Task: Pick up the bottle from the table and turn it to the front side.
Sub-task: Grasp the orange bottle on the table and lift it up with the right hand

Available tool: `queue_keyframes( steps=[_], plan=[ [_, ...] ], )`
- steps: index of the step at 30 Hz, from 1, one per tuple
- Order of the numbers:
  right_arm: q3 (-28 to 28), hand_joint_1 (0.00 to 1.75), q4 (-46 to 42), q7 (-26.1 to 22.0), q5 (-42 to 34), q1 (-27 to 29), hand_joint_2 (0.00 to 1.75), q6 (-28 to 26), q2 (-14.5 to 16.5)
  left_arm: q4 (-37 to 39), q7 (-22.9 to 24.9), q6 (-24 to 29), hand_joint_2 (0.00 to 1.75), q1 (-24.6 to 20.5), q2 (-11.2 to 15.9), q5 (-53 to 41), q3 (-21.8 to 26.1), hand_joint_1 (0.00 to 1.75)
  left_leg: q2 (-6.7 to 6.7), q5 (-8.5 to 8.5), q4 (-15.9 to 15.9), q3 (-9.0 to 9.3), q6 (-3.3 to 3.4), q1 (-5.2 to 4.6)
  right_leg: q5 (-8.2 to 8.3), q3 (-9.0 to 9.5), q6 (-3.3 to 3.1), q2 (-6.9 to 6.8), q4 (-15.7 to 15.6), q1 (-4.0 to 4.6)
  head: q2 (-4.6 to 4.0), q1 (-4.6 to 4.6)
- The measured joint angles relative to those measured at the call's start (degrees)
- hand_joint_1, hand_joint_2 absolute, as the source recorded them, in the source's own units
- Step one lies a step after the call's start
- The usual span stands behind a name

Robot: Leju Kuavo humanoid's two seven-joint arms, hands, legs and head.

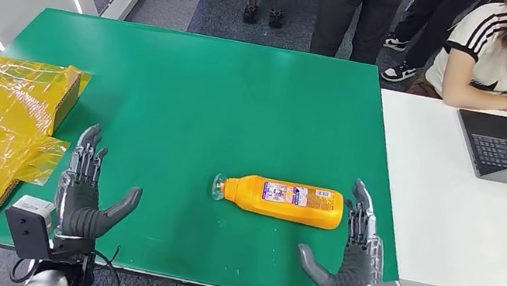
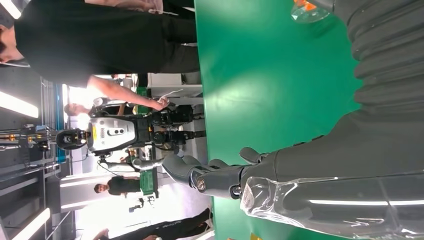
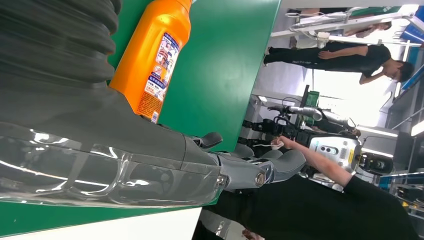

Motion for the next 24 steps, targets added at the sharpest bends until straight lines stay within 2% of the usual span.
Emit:
queue_keyframes(
  steps=[8, 13, 18, 20, 24],
  plan=[
    [-0.22, 0.0, 0.01, 0.39, 1.25, -0.03, 1.75, -0.38, 0.2, 0.17, 0.29, -0.44, 1.75, -0.24, -0.03, -0.16, -0.01, 0.0, 0.0, 0.0, 0.0, 0.0, 0.0, 0.0, 0.0, -0.01, 0.0, 0.0, 0.0, 0.0, 0.0, 0.0],
    [-0.22, 0.0, 1.18, 3.22, 12.76, -2.26, 1.75, -5.82, -0.19, 1.6, 0.66, -0.72, 1.75, -1.9, -0.46, -0.25, -0.3, 0.0, 0.05, 0.01, 0.0, 0.0, 0.0, 0.0, 0.03, 0.0, -0.01, 0.04, 0.0, 0.0, 0.0, 0.0],
    [-0.19, 0.0, 6.97, 9.52, 24.75, -10.41, 1.75, -8.31, -2.73, 2.88, 0.72, -2.38, 1.75, -2.87, -1.07, -0.95, -1.68, 0.0, 0.13, 0.05, 0.03, 0.01, 0.03, -0.01, 0.13, 0.01, 0.02, 0.11, 0.0, -0.01, 0.0, 0.0],
    [0.12, 0.0, 10.0, 11.76, 26.39, -14.21, 1.75, -7.37, -3.96, 3.32, 0.76, -3.05, 1.75, -3.13, -1.11, -1.0, -2.07, 0.0, 0.15, 0.06, 0.04, 0.01, 0.05, -0.01, 0.16, 0.01, 0.02, 0.12, 0.0, -0.01, 0.0, -0.01],
    [2.36, 0.0, 20.49, 16.08, 27.79, -26.6, 1.75, -4.0, -6.73, 5.38, 0.67, -4.34, 1.75, -5.14, -1.07, -0.09, -3.2, 0.0, 0.18, 0.18, 0.06, 0.02, 0.1, -0.01, 0.22, 0.0, 0.03, 0.14, 0.01, -0.01, 0.0, -0.01]
  ],
)
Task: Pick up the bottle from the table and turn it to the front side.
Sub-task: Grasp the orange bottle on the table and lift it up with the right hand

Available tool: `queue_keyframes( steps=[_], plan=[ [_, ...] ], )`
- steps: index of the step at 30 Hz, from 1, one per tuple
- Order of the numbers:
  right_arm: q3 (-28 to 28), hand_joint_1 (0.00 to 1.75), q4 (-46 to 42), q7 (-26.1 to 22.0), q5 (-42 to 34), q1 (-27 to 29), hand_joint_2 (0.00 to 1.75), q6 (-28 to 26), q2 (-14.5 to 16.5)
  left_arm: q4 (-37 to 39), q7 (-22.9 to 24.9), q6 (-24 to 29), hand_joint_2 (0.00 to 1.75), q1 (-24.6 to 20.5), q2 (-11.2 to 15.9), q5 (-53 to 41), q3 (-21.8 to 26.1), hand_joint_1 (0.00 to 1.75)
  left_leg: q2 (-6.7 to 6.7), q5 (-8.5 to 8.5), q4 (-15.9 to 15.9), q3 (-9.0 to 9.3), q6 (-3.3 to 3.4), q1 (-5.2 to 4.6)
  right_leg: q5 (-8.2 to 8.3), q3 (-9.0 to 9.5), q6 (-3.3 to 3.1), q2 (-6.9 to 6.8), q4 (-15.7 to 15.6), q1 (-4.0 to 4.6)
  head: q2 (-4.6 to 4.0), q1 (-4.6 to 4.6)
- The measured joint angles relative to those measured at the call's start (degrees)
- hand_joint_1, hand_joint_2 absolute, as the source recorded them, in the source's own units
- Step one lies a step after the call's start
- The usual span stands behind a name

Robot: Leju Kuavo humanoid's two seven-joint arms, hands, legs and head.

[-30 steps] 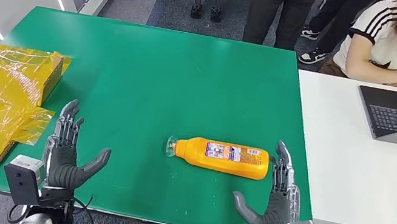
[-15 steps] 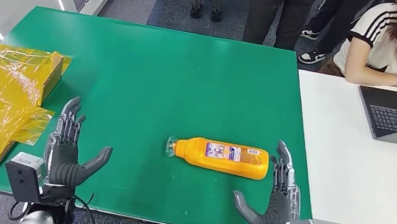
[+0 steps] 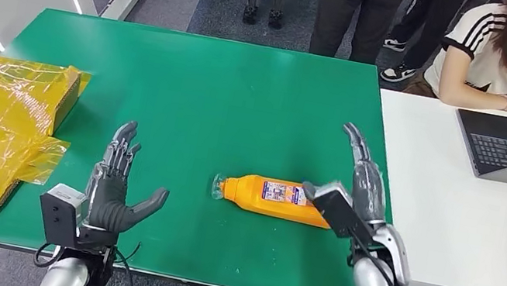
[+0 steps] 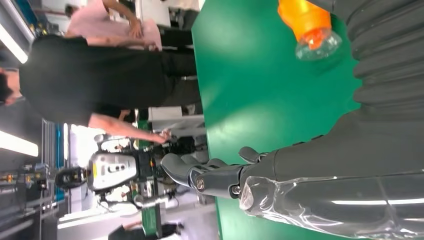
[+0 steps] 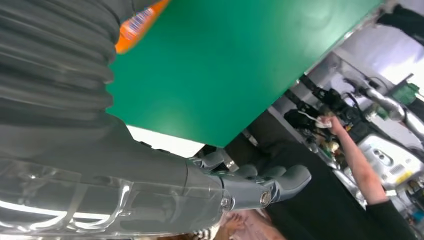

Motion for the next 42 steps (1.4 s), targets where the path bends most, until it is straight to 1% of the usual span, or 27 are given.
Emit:
queue_keyframes(
  steps=[3, 6, 8, 10, 12, 15, 20, 23, 26, 29, 33, 37, 42],
  plan=[
    [1.66, 0.0, 5.77, 1.94, -0.18, -6.01, 1.75, 2.92, -0.77, 1.37, -0.03, -0.21, 1.75, -1.46, 0.1, 0.49, -0.65, 0.0, -0.05, 0.04, 0.0, 0.0, -0.01, 0.01, 0.01, 0.0, -0.01, -0.04, 0.01, 0.0, 0.0, -0.01],
    [2.98, 0.0, 9.95, 3.03, -1.12, -9.8, 1.75, 5.56, -1.11, 2.42, -0.03, -0.3, 1.75, -2.18, 0.22, 0.77, -1.09, 0.0, -0.08, 0.04, 0.0, -0.01, -0.02, 0.01, 0.01, -0.01, -0.01, -0.04, 0.02, 0.01, 0.0, -0.01],
    [4.31, 0.0, 13.09, 4.74, -2.1, -12.48, 1.75, 10.32, -1.4, 2.93, -0.01, -0.51, 1.75, -2.44, 0.25, 1.1, -1.2, 0.0, -0.04, 0.04, -0.01, -0.03, -0.02, 0.01, 0.01, -0.04, -0.01, 0.01, 0.03, 0.01, 0.0, -0.01],
    [7.43, 0.0, 18.55, 7.07, -2.58, -17.04, 1.75, 17.86, -1.86, 3.49, 0.32, -1.06, 1.75, -2.98, 0.26, 1.34, -1.39, 0.0, -0.02, 0.04, 0.0, -0.05, -0.02, 0.0, 0.01, -0.07, -0.01, 0.05, 0.03, 0.0, 0.0, -0.01],
    [11.36, 0.0, 23.99, 8.51, -2.84, -21.81, 1.75, 24.18, -2.27, 3.96, 0.82, -1.6, 1.75, -3.61, 0.26, 1.36, -1.59, 0.0, -0.04, 0.05, 0.0, -0.05, -0.02, 0.0, 0.01, -0.07, -0.01, 0.02, 0.02, 0.0, 0.0, 0.0],
    [15.89, 0.0, 28.8, 9.21, -3.4, -26.3, 1.75, 28.42, -2.69, 4.39, 1.3, -1.85, 1.75, -4.27, 0.26, 1.31, -1.65, 0.0, -0.07, 0.05, 0.01, -0.05, -0.02, 0.0, 0.01, -0.06, -0.01, -0.02, 0.03, 0.0, 0.0, 0.0],
    [21.61, 0.0, 33.2, 11.13, -4.19, -31.65, 1.75, 36.0, -3.48, 4.91, 2.32, -1.95, 1.75, -5.13, 0.29, 1.26, -1.65, 0.0, -0.07, 0.05, 0.02, -0.06, -0.02, 0.0, 0.01, -0.07, -0.01, -0.01, 0.03, 0.0, 0.0, -0.01],
    [24.83, 0.0, 34.68, 12.6, -5.16, -35.02, 1.75, 40.34, -4.4, 5.09, 2.84, -2.02, 1.75, -5.52, 0.34, 1.32, -1.65, 0.0, -0.06, 0.04, 0.03, -0.06, -0.02, -0.01, 0.01, -0.08, -0.01, -0.01, 0.02, 0.0, 0.0, 0.01],
    [28.0, 0.0, 35.95, 13.04, -5.88, -38.1, 1.75, 44.17, -5.42, 5.39, 3.22, -2.25, 1.75, -6.03, 0.49, 1.63, -1.65, 0.0, -0.07, 0.04, 0.03, -0.06, -0.02, -0.01, 0.01, -0.07, -0.01, -0.01, 0.01, 0.0, 0.0, 0.0],
    [30.93, 0.0, 36.67, 12.96, -7.05, -40.0, 1.75, 46.5, -6.22, 5.54, 3.47, -2.36, 1.75, -6.23, 0.68, 2.14, -1.65, 0.0, -0.07, 0.04, 0.03, -0.05, -0.02, 0.0, 0.02, -0.07, -0.01, 0.0, 0.02, 0.0, 0.0, 0.0],
    [33.73, 0.0, 36.89, 13.08, -8.65, -41.2, 1.75, 47.7, -7.0, 5.56, 3.53, -2.35, 1.75, -6.24, 0.95, 2.64, -1.65, 0.0, -0.07, 0.04, 0.03, -0.05, -0.02, 0.0, 0.01, -0.07, -0.01, 0.0, 0.02, 0.0, 0.0, 0.0],
    [36.46, 0.0, 36.89, 13.07, -11.66, -42.0, 1.75, 47.09, -7.51, 5.55, 3.51, -2.1, 1.75, -6.14, 1.32, 3.04, -1.65, 0.0, -0.07, 0.04, 0.03, -0.05, -0.02, 0.0, 0.01, -0.07, -0.01, 0.0, 0.02, 0.01, 0.0, 0.0],
    [38.83, 0.0, 36.89, 12.74, -13.61, -42.18, 1.75, 46.0, -7.57, 5.55, 3.51, -1.99, 1.75, -6.09, 1.6, 3.18, -1.65, 0.0, -0.07, 0.04, 0.02, -0.06, -0.02, 0.0, 0.01, -0.07, -0.01, 0.0, 0.02, 0.01, 0.0, 0.0]
  ],
)
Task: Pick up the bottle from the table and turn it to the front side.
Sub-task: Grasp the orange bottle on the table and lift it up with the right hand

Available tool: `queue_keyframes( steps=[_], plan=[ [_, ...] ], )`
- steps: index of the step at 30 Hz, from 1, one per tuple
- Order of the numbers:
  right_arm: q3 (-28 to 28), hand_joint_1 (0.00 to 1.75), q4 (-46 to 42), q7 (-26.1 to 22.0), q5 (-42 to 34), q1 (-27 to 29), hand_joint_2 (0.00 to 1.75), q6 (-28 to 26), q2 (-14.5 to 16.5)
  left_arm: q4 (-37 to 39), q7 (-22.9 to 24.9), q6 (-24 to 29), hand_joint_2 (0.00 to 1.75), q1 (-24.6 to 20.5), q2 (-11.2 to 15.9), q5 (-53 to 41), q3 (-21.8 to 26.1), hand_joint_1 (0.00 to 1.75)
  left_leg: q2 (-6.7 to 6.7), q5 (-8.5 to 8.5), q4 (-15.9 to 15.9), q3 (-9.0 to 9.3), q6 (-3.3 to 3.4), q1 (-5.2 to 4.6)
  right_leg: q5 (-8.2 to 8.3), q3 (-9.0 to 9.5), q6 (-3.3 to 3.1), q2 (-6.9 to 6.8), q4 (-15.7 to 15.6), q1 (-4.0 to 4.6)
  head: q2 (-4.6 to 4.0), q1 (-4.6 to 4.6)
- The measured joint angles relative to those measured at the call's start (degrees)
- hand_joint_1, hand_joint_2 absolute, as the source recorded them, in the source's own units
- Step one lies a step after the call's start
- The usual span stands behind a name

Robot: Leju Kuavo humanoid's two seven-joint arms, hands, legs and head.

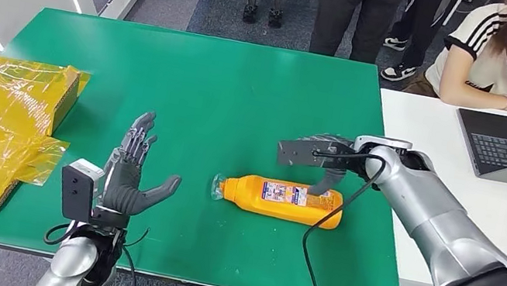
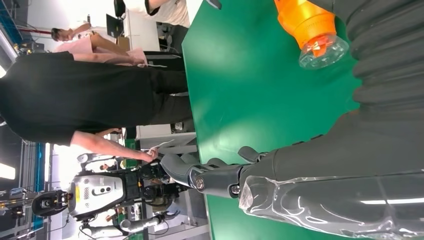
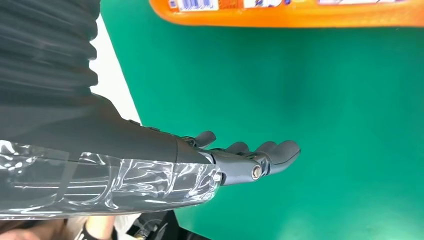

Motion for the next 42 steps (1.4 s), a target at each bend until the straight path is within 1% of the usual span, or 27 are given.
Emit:
queue_keyframes(
  steps=[12, 25, 32, 37, 42],
  plan=[
    [5.1, 0.0, 0.3, 0.64, -3.6, -0.58, 1.75, 0.06, -0.09, 0.09, -0.09, -0.02, 1.75, -0.05, 0.15, 0.49, -0.13, 0.0, 0.0, 0.0, 0.01, 0.0, 0.0, 0.0, 0.0, 0.0, 0.0, 0.0, -0.01, 0.0, 0.0, 0.0],
    [9.86, 0.0, 0.42, 1.41, -5.97, -1.01, 1.75, 0.41, -1.33, 0.24, -0.39, -0.02, 1.75, -0.08, 0.48, 1.55, -0.9, 0.0, 0.01, 0.0, 0.01, 0.01, 0.0, 0.0, 0.0, 0.0, 0.0, 0.0, -0.01, 0.0, 0.0, 0.0],
    [11.99, 0.0, -0.11, 2.8, -6.65, -0.66, 1.75, 0.02, -2.92, 0.27, -0.21, -0.9, 1.75, -0.12, 0.47, 2.23, -0.99, 0.0, 0.01, 0.0, 0.01, 0.01, 0.0, 0.0, 0.0, -0.01, 0.0, 0.0, -0.02, 0.0, 0.0, 0.0],
    [13.27, 0.0, -1.63, 3.58, -6.74, 0.71, 1.75, -0.13, -4.4, 0.28, 0.03, -1.44, 1.75, -0.19, 0.39, 2.42, -1.04, 0.0, 0.0, 0.0, 0.01, 0.01, 0.0, 0.0, 0.0, -0.01, 0.0, 0.0, -0.01, 0.0, 0.0, 0.0],
    [14.67, 0.0, -2.92, 3.85, -6.21, 1.99, 1.75, -0.16, -5.0, 0.28, 0.17, -1.58, 1.75, -0.18, 0.2, 2.42, -1.07, 0.0, 0.01, -0.01, 0.01, 0.01, 0.0, 0.0, 0.0, -0.01, 0.0, 0.01, -0.01, 0.0, 0.0, 0.0]
  ],
)
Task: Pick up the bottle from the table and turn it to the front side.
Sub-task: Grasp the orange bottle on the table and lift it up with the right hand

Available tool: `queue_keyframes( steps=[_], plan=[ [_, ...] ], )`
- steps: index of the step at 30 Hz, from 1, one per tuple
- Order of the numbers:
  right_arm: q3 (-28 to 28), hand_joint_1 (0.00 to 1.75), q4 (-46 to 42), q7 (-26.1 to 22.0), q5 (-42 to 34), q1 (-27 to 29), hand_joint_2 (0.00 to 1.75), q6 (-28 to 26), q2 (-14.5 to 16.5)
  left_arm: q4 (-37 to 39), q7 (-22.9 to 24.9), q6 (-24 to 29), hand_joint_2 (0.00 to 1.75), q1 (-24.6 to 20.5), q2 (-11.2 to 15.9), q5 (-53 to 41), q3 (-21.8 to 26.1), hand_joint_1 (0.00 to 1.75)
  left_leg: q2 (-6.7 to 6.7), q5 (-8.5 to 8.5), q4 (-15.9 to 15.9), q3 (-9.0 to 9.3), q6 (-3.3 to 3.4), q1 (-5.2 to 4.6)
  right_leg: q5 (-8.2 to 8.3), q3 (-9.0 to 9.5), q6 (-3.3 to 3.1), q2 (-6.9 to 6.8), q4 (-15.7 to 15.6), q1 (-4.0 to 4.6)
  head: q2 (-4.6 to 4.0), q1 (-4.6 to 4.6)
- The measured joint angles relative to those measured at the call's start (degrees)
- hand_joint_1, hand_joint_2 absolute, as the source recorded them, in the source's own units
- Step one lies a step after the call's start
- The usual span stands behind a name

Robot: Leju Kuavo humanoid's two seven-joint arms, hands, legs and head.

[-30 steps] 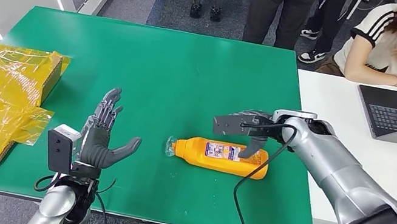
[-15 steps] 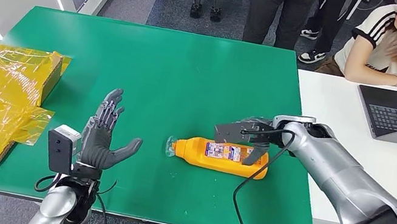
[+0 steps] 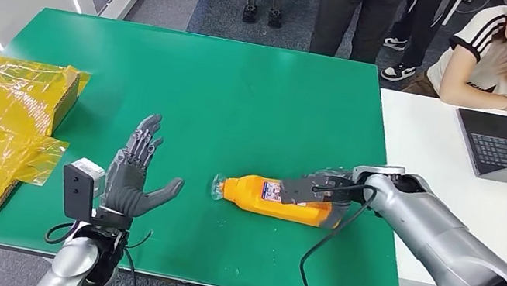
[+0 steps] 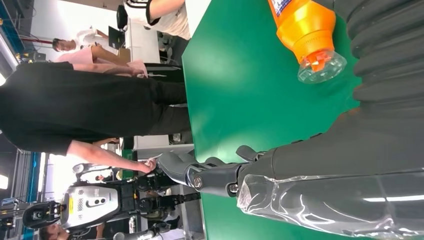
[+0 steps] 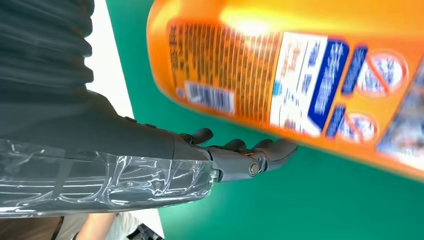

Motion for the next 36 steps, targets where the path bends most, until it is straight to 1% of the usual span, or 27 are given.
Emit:
queue_keyframes(
  steps=[4, 8, 11, 15, 19, 21, 23, 25, 26, 27, 29, 36],
  plan=[
    [1.33, 0.0, -0.59, -0.14, 0.83, 1.29, 1.75, -1.48, -0.02, 0.0, 0.08, 0.01, 1.75, 0.15, -0.2, -0.06, 0.0, 0.0, 0.0, 0.0, -0.01, 0.0, 0.0, 0.0, 0.0, 0.0, 0.0, -0.01, 0.01, 0.0, 0.0, -0.01],
    [2.21, 0.0, -0.59, -1.44, 1.25, 2.66, 1.75, -3.83, 0.02, 0.0, 0.09, 0.01, 1.75, 0.53, -0.2, -0.27, 0.0, 0.0, -0.02, 0.0, -0.02, -0.01, 0.0, 0.01, 0.0, 0.01, 0.0, -0.02, 0.01, 0.01, 0.0, -0.01],
    [2.6, 0.0, -0.35, -2.66, 2.56, 3.68, 1.75, -6.64, 0.16, -0.01, 0.07, 0.01, 1.75, 0.94, -0.2, -0.51, 0.01, 0.0, -0.02, 0.0, -0.02, -0.01, 0.0, 0.01, 0.0, 0.01, 0.0, -0.02, 0.01, 0.01, 0.0, 0.01],
    [2.87, 0.0, 0.45, -4.28, 4.89, 5.4, 1.75, -11.99, 0.55, -0.09, -0.11, 0.02, 1.75, 1.8, -0.2, -0.91, 0.01, 0.0, -0.01, 0.0, -0.02, 0.01, 0.0, 0.01, -0.01, 0.04, 0.0, -0.02, 0.0, 0.01, 0.0, 0.01],
    [2.89, 0.02, 1.13, -4.89, 5.7, 6.24, 1.75, -13.58, 0.79, -0.11, -0.25, 0.09, 1.75, 2.4, -0.18, -1.15, 0.0, 0.0, 0.0, 0.0, -0.02, 0.08, 0.01, 0.01, 0.0, 0.11, 0.01, -0.01, -0.01, 0.0, 0.0, -0.01],
    [2.89, 0.37, 1.36, -5.03, 5.85, 6.28, 1.75, -13.71, 0.84, -0.11, -0.26, 0.14, 1.75, 2.52, -0.18, -1.17, 0.01, 0.0, 0.0, 0.0, -0.02, 0.14, 0.01, 0.01, 0.0, 0.17, 0.01, -0.01, -0.01, 0.01, 0.0, -0.01],
    [2.89, 0.89, 1.54, -5.29, 6.4, 6.32, 1.75, -14.1, 0.86, -0.11, -0.31, 0.18, 1.75, 2.62, -0.18, -1.18, 0.02, 0.0, 0.0, 0.0, -0.02, 0.19, 0.01, 0.01, 0.0, 0.22, 0.0, -0.01, -0.01, 0.01, 0.0, -0.01],
    [2.89, 1.27, 1.69, -5.81, 7.26, 6.38, 1.75, -14.65, 0.87, -0.11, -0.48, 0.21, 1.75, 2.8, -0.18, -1.18, 0.01, 0.0, 0.01, 0.0, -0.02, 0.24, 0.01, 0.01, 0.0, 0.26, 0.0, 0.0, -0.01, 0.01, 0.0, 0.0],
    [2.89, 1.43, 1.75, -6.08, 7.66, 6.41, 1.75, -14.98, 0.87, -0.11, -0.57, 0.22, 1.75, 2.91, -0.18, -1.18, 0.01, 0.0, 0.02, 0.0, -0.02, 0.27, 0.01, 0.01, 0.0, 0.28, 0.0, 0.01, -0.01, 0.01, 0.0, 0.0],
    [2.89, 1.53, 1.79, -6.27, 7.96, 6.45, 1.75, -15.36, 0.87, -0.11, -0.63, 0.24, 1.75, 3.05, -0.18, -1.18, 0.02, 0.0, 0.03, 0.0, -0.02, 0.29, 0.01, 0.01, 0.0, 0.3, 0.0, 0.01, -0.01, 0.01, 0.0, 0.0],
    [2.89, 1.63, 1.83, -6.63, 8.54, 6.53, 1.75, -16.32, 0.87, -0.13, -0.7, 0.26, 1.75, 3.32, -0.18, -1.18, 0.02, 0.0, 0.03, -0.01, -0.02, 0.33, 0.01, 0.01, 0.0, 0.34, 0.0, 0.01, -0.01, 0.01, 0.0, -0.01],
    [2.1, 1.69, 2.19, -7.72, 10.91, 7.87, 1.75, -20.9, 1.85, -0.13, -1.05, 0.25, 1.75, 3.49, -0.18, -1.21, 0.02, 0.0, -0.01, 0.0, -0.03, 0.4, 0.01, 0.01, -0.01, 0.45, 0.01, -0.04, -0.01, 0.01, 0.0, -0.01]
  ],
)
